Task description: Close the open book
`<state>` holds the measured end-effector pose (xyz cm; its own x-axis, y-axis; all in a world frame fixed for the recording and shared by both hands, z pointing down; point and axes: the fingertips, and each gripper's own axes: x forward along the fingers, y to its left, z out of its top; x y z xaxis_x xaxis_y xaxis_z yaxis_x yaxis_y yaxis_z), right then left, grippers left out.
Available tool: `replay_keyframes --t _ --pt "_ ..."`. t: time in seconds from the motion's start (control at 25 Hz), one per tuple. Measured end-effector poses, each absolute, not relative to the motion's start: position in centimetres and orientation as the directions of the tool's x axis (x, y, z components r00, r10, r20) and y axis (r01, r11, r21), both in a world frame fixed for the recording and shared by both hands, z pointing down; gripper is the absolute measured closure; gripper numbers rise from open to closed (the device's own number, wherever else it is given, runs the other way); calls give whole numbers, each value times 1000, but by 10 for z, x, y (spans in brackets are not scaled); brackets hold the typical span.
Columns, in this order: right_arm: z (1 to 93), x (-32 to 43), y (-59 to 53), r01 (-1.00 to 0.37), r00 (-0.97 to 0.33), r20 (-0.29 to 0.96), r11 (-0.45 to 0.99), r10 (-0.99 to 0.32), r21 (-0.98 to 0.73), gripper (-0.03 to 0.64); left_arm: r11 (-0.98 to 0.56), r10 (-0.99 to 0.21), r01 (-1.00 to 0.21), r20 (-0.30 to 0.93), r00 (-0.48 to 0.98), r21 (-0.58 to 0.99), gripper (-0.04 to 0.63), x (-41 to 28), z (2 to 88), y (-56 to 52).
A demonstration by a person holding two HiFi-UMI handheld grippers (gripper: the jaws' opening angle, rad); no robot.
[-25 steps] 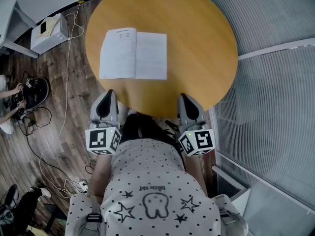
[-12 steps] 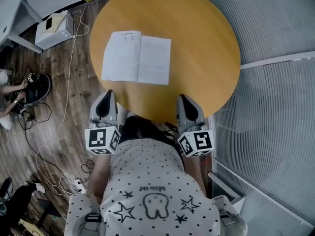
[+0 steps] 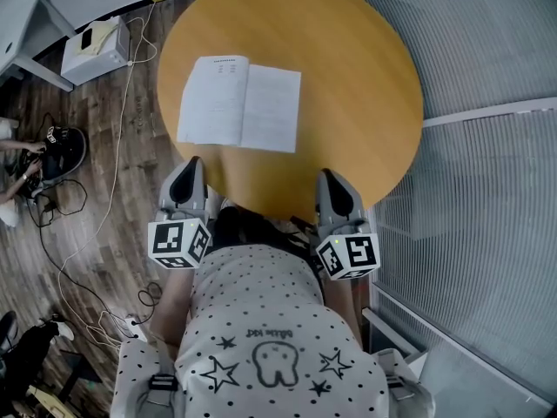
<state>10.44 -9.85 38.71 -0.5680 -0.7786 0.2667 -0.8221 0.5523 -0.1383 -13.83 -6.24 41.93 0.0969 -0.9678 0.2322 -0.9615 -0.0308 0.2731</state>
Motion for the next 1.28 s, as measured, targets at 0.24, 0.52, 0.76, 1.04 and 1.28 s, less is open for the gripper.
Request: replay_keyframes --t 0.24,0.52,0.76,1.04,1.28 --pt "395 106 -99 -820 -569 292 555 -769 -138 612 -4 -970 -881 211 117 474 581 -143 446 -74" --pt "405 108 -93 -825 -557 340 550 -757 -128 612 85 -964 -660 230 135 747 525 -151 495 -85" --pt "407 100 -91 -827 -551 365 549 -750 -121 612 143 -951 -442 247 186 886 450 -154 541 -94" --pt "406 103 -94 -839 -532 367 533 -763 -110 612 199 -954 -170 231 193 965 417 -160 586 -111" --pt "406 107 -88 -853 -510 375 511 -774 -105 612 236 -949 -82 248 193 968 408 -164 611 -117"
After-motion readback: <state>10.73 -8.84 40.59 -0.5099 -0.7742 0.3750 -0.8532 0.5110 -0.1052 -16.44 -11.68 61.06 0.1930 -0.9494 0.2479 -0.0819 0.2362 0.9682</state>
